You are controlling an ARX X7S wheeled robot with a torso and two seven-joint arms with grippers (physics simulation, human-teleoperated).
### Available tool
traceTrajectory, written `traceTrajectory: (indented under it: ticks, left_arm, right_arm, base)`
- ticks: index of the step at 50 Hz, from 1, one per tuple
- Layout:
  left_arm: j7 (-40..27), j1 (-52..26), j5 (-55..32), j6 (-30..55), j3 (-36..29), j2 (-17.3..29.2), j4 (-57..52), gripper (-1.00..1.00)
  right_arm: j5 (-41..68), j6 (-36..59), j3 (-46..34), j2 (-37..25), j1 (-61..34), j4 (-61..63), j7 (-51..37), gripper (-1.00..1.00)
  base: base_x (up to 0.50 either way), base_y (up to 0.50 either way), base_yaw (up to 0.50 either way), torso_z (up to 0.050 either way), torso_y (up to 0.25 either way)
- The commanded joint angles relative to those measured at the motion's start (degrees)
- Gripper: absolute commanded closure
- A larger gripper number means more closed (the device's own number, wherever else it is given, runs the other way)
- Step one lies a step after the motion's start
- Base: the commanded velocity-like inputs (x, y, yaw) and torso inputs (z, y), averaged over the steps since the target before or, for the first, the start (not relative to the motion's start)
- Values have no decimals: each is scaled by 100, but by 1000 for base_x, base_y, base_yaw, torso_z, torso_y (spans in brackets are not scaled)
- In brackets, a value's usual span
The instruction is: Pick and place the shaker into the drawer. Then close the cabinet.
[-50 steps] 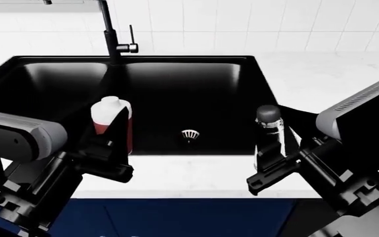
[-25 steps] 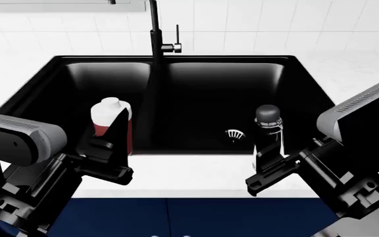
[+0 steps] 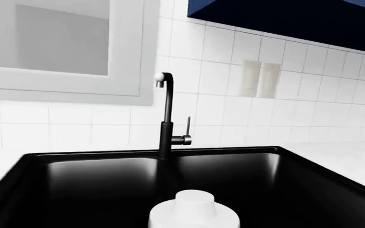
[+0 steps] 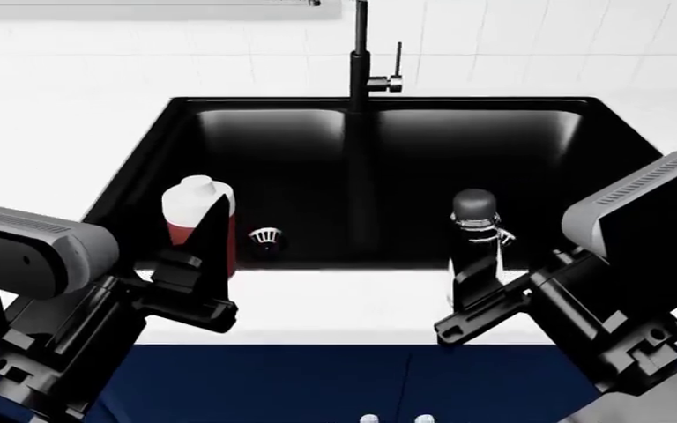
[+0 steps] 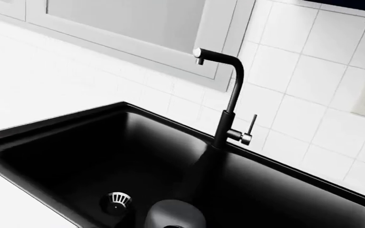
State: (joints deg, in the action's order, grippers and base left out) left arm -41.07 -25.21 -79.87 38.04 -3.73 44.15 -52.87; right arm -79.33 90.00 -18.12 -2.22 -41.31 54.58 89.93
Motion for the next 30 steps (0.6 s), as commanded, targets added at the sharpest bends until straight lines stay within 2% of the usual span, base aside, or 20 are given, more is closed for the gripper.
traceTrajectory:
  ticks: [1, 30]
  left_arm:
    - [-19, 35, -20, -61, 2, 1, -11, 100]
    - [-60, -10, -67, -86, -25, 41, -31, 100]
  right_arm:
    - [-55, -2, -17, 40, 51, 21, 7, 100]
    - [-102, -2, -115, 98, 28, -28, 6, 100]
  base:
    - [-133, 500, 0, 0, 0]
    - [-239, 500, 0, 0, 0]
